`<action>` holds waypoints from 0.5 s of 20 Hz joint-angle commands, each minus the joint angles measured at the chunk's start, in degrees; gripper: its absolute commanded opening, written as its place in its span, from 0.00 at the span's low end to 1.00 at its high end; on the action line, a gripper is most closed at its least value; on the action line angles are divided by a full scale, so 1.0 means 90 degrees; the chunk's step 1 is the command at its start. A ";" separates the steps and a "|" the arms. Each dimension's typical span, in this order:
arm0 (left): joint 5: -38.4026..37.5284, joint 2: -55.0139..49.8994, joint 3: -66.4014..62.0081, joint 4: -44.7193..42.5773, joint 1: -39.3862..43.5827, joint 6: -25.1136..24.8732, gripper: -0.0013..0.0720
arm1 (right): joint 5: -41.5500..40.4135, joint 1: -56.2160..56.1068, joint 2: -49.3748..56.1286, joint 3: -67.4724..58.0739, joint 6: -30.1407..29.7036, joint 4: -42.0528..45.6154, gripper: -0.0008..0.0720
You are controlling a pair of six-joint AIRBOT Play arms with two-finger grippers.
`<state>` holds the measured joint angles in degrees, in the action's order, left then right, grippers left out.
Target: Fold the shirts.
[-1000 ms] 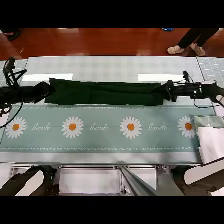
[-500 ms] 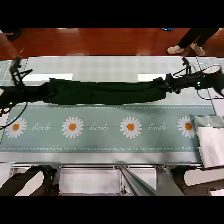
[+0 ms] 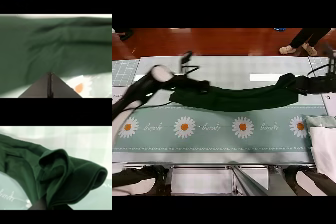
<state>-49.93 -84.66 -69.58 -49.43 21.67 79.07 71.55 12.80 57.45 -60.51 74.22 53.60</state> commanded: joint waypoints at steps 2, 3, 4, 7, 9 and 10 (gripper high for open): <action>-0.0882 -0.2302 -0.2603 0.0073 0.1348 0.0512 0.04 | 0.0311 -0.0019 -0.1202 0.0153 0.0423 0.0085 0.04; -0.1146 -0.2725 -0.3121 0.0172 0.1588 0.0512 0.04 | 0.0364 -0.0019 -0.1326 0.0153 0.0471 0.0095 0.04; -0.1314 -0.3067 -0.3534 0.0245 0.1812 0.0520 0.04 | 0.0393 -0.0019 -0.1404 0.0153 0.0500 0.0087 0.04; -0.1503 -0.3684 -0.4097 0.0503 0.2336 0.0702 0.04 | 0.0415 -0.0019 -0.1455 0.0153 0.0546 0.0034 0.04; -0.1537 -0.3803 -0.4102 0.0831 0.2533 0.0661 0.04 | 0.0367 -0.0019 -0.1455 0.0153 0.0578 -0.0002 0.04; -0.1537 -0.3801 -0.4114 0.0879 0.2550 0.0624 0.04 | 0.0342 -0.0019 -0.1455 0.0153 0.0597 -0.0044 0.04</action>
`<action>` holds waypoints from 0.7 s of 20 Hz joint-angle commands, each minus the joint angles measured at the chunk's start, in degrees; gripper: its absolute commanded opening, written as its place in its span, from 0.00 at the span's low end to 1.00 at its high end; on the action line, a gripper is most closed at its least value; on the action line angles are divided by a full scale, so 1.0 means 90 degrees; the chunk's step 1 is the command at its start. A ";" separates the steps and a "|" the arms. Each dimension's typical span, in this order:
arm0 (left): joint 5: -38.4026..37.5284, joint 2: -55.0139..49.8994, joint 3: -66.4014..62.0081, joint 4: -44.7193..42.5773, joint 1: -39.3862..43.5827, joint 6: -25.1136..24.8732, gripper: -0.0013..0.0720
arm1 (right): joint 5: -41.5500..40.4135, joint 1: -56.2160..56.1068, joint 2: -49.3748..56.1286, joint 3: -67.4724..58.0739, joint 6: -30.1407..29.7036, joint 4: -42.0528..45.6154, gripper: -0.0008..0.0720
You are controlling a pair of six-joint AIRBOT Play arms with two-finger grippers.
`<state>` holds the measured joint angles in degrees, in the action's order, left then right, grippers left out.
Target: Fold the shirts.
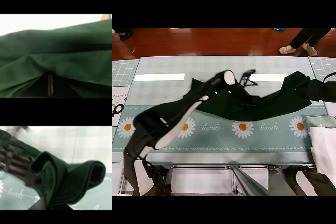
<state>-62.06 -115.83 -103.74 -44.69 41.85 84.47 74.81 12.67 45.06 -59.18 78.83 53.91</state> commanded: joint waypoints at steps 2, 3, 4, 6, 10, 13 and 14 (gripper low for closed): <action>-0.0430 -0.0318 -0.0578 0.0355 0.0053 0.0022 0.04 | -0.0058 -0.0044 -0.0078 0.0005 0.0080 -0.0308 0.04; -0.0646 -0.0265 -0.0738 0.0355 -0.0180 -0.0073 0.04 | -0.0136 -0.0148 -0.0075 0.0005 0.0129 -0.0311 0.04; -0.0814 -0.0117 -0.0811 0.0352 -0.0481 -0.0185 0.04 | -0.0279 -0.0333 -0.0053 0.0005 0.0250 -0.0308 0.04; -0.1161 0.0301 -0.0799 0.0350 -0.1151 -0.0338 0.04 | -0.0738 -0.0872 0.0092 0.0002 0.0423 -0.0391 0.04; -0.1280 0.1700 0.0180 0.0347 -0.2482 -0.0787 0.04 | -0.2147 -0.2176 0.0930 -0.0078 0.0423 -0.1265 0.04; -0.0925 0.3245 0.1753 0.0345 -0.3463 -0.1246 0.04 | -0.2902 -0.3225 0.2120 -0.0653 0.0335 -0.1554 0.04; -0.0816 0.3820 0.2346 0.0347 -0.3810 -0.1411 0.04 | -0.2999 -0.3500 0.2616 -0.0962 0.0335 -0.1596 0.04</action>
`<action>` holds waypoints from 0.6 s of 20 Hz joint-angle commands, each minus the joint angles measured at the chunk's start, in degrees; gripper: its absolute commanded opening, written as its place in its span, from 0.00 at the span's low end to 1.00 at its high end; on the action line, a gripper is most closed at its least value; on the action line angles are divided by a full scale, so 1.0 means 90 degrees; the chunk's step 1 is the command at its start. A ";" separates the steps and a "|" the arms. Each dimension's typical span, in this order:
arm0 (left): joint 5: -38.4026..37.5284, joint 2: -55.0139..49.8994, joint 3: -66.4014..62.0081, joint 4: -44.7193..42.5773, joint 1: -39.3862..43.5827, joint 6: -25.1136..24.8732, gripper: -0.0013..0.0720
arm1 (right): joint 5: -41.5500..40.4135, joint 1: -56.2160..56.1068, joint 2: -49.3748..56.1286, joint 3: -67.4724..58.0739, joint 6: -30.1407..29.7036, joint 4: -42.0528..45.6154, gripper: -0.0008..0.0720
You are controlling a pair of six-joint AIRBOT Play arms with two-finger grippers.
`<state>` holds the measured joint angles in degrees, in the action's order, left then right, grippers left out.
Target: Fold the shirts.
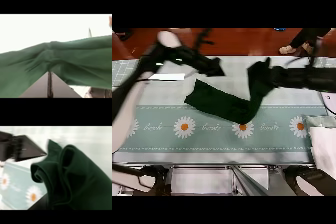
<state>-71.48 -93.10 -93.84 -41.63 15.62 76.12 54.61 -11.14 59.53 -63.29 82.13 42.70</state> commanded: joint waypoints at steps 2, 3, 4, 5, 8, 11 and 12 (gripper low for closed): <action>0.0306 0.2358 0.2319 0.0007 -0.1520 -0.0741 0.04 | -0.0843 -0.1253 0.1967 -0.1141 -0.0034 -0.0498 0.04; 0.0328 0.2858 0.2817 0.0007 -0.1800 -0.0843 0.04 | -0.0886 -0.1416 0.2467 -0.1481 -0.0032 -0.0605 0.04; 0.0342 0.3274 0.3228 0.0007 -0.2033 -0.0899 0.04 | -0.0903 -0.1552 0.2946 -0.1809 -0.0036 -0.0736 0.04; 0.0352 0.3667 0.3619 0.0007 -0.2249 -0.0913 0.04 | -0.0903 -0.1666 0.3364 -0.2110 -0.0032 -0.0809 0.04; 0.0381 0.4432 0.4415 0.0007 -0.2628 -0.0962 0.04 | -0.0850 -0.1916 0.4422 -0.2866 -0.0034 -0.1163 0.04; 0.0384 0.4595 0.4753 0.0010 -0.2684 -0.1003 0.04 | -0.0833 -0.2059 0.5107 -0.3344 -0.0032 -0.1406 0.04; 0.0406 0.4585 0.4806 0.0010 -0.2674 -0.1005 0.04 | -0.0828 -0.2084 0.5255 -0.3451 -0.0029 -0.1423 0.04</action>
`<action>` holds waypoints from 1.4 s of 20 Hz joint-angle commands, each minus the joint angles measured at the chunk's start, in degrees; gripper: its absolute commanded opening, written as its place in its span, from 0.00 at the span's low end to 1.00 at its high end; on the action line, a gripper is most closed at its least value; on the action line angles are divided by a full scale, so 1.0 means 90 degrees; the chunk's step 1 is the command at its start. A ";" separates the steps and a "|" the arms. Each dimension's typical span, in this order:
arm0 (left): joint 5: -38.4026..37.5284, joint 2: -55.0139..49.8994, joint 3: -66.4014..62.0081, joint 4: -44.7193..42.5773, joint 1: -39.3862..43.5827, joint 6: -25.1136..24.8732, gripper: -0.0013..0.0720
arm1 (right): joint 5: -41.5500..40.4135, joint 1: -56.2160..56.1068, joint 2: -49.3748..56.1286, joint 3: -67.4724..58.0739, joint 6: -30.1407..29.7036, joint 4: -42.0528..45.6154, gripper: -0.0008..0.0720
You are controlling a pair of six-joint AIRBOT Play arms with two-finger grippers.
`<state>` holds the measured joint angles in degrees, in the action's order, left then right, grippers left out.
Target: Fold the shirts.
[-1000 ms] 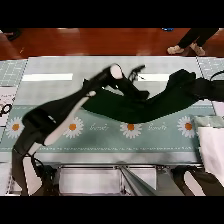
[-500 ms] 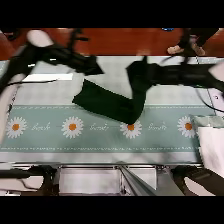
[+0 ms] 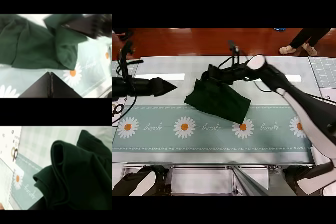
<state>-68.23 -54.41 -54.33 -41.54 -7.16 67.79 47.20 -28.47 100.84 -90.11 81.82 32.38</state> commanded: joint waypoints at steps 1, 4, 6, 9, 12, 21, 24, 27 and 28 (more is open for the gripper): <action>0.0087 0.0282 0.0464 0.0000 -0.0141 -0.0080 0.04 | 0.0012 -0.0194 0.0806 -0.0563 0.0010 -0.0328 0.04; 0.0355 0.0250 0.0605 0.0000 -0.0141 -0.0080 0.04 | -0.0051 -0.0318 0.1081 -0.0622 0.0005 -0.0602 0.08; 0.0622 0.0206 0.0719 0.0000 -0.0141 -0.0080 0.04 | -0.0163 -0.0425 0.1151 -0.0622 -0.0090 -0.0602 0.57; 0.0801 0.0129 0.0685 0.0005 -0.0301 -0.0221 0.04 | 0.0367 -0.0102 0.0969 -0.0622 -0.0087 -0.0607 0.57; 0.0634 0.0143 0.0124 0.0151 -0.0894 -0.0170 0.04 | 0.2057 0.0848 0.0299 -0.0622 -0.0092 -0.0376 0.57; 0.0204 0.0355 -0.0250 0.0882 -0.1246 -0.0488 0.04 | 0.2892 0.2829 -0.4435 0.2300 0.2220 0.6292 0.57; 0.0537 0.0340 0.0367 0.0882 -0.0685 -0.0529 0.04 | 0.1513 0.2827 -0.5316 0.4464 0.2815 0.5829 0.59; 0.0894 0.0328 0.0928 0.0882 -0.0117 -0.0527 0.04 | 0.0039 0.2827 -0.5042 0.5814 0.2329 0.3679 0.59; 0.0993 0.0325 0.1064 0.0882 0.0046 -0.0527 0.04 | -0.0335 0.2827 -0.4792 0.6030 0.1914 0.2939 0.59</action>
<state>-62.41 -51.42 -48.69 -33.82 -10.83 63.31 56.93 -3.31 57.34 -46.41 102.41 72.20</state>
